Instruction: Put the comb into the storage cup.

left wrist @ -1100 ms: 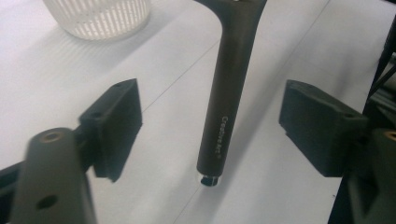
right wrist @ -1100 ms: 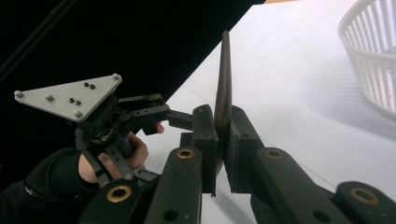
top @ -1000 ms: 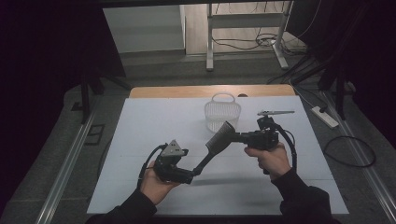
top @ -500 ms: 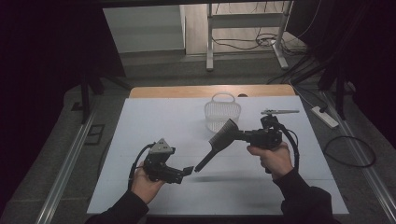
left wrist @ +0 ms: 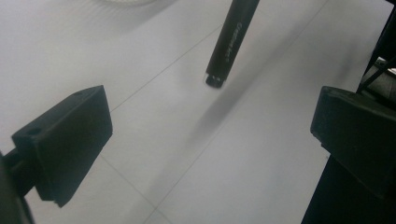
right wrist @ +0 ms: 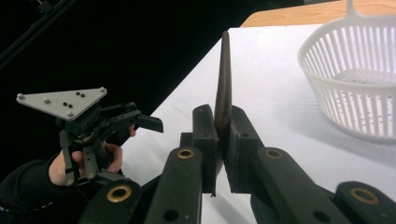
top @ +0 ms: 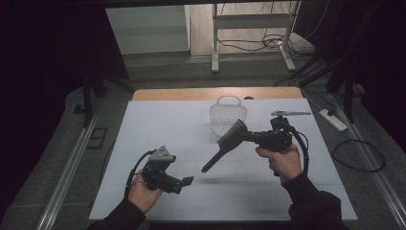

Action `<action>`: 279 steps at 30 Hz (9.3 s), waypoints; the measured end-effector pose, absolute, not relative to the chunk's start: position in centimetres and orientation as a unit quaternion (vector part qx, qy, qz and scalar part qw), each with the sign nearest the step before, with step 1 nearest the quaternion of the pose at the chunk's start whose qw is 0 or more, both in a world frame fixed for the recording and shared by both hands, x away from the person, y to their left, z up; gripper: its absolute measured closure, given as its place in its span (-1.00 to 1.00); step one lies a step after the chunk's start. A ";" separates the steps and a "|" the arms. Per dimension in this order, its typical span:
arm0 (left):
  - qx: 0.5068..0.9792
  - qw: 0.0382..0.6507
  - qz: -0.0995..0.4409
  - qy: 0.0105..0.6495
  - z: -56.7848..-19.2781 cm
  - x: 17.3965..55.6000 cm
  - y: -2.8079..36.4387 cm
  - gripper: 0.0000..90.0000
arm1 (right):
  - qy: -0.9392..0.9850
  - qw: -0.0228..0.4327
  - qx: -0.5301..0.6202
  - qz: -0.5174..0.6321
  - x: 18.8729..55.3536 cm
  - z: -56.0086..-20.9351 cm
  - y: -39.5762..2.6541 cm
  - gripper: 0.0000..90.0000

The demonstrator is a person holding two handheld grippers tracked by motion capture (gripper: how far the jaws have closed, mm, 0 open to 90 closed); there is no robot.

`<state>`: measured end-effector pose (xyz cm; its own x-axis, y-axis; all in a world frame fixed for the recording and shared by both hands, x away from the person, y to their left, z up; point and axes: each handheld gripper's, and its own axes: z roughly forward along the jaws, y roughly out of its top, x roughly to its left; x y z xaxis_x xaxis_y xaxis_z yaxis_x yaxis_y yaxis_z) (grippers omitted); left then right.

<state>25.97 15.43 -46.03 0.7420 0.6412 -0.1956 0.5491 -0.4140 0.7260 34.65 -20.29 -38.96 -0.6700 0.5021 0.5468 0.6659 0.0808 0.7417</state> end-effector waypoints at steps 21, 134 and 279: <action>0.818 0.421 0.056 0.388 -46.2 24.4 18.9 -1.00 | -0.714 0.058 -0.413 -0.562 35.7 -38.2 -21.6 0.86; 0.798 0.395 0.107 0.442 -46.2 19.4 25.2 -1.00 | -0.676 -0.065 -0.493 -0.544 45.6 -33.9 -22.4 0.86; 0.800 0.388 0.100 0.447 -46.3 19.6 25.1 -1.00 | -0.780 -0.178 -0.483 -0.355 46.6 -42.4 -20.2 -0.93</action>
